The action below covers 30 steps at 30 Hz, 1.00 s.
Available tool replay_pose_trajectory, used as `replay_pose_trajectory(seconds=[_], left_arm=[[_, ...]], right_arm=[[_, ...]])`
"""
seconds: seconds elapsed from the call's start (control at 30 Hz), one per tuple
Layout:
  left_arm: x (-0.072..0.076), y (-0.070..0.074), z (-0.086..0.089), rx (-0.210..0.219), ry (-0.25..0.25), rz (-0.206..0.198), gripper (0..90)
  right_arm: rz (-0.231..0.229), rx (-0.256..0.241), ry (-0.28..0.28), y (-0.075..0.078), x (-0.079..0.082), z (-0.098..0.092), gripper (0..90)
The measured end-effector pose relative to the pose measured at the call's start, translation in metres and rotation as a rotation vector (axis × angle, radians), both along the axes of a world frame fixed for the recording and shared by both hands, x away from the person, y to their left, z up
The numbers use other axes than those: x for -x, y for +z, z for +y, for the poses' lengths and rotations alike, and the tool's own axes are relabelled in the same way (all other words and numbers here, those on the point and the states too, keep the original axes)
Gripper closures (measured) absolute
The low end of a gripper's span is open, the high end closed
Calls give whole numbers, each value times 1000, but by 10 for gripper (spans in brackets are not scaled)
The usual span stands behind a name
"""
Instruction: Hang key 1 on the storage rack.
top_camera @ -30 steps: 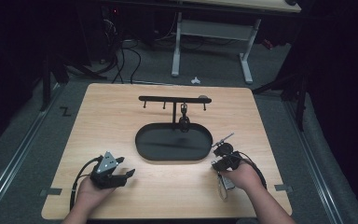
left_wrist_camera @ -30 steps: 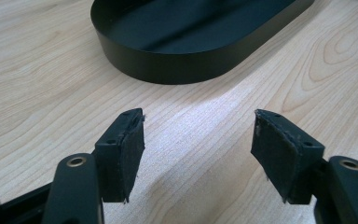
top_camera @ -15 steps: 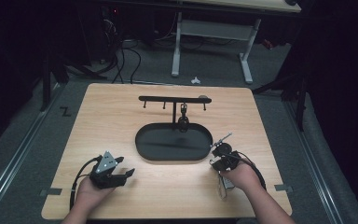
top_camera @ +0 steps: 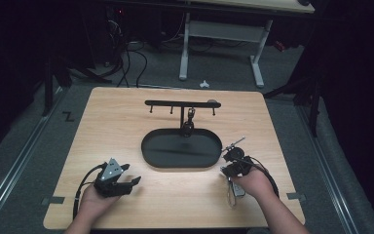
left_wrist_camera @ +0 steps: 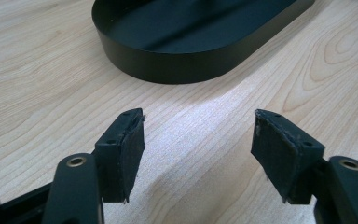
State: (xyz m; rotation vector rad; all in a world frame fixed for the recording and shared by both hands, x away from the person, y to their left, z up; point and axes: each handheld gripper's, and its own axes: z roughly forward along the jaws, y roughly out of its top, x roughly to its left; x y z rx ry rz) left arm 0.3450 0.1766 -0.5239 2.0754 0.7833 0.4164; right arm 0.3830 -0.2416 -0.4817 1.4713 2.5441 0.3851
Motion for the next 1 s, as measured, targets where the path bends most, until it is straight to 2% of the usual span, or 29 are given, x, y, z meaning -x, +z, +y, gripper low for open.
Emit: replay_pose_trajectory(seconds=[0.07, 0.13, 0.17, 0.23, 0.27, 0.4, 0.43, 0.53, 0.67, 0.73, 0.83, 1.0], left_arm=[[0, 0, 0, -1, 0, 1, 349], [0, 0, 0, -2, -1, 1, 349], [0, 0, 0, -2, 0, 2, 348], [0, 0, 0, -1, -1, 1, 349], [0, 0, 0, -1, -1, 1, 349], [0, 1, 1, 0, -1, 0, 349], [0, 1, 1, -1, -1, -1, 349], [0, 1, 1, 3, 2, -2, 349], [0, 1, 0, 1, 1, -1, 349], [0, 0, 1, 2, 4, -1, 349], [0, 0, 0, 0, 1, 0, 349], [0, 0, 0, -2, -4, 2, 349]], right_arm=[[5, 12, -1, -3, -2, 1, 579], [41, 16, 2, -9, -4, 2, 553], [48, 19, 7, -11, -4, 2, 567], [58, 22, 1, -10, -5, 3, 692], [62, 28, 22, -9, -4, 4, 719], [61, 40, 40, -8, 0, 7, 746], [46, 43, 59, -9, 1, 7, 753], [39, 35, 44, -8, 3, 8, 757], [7, 70, 77, -8, 5, 11, 761], [-34, 86, 98, -4, 9, 14, 844], [-60, 133, 141, -3, 14, 19, 841], [-63, 129, 143, -4, 17, 20, 838]])
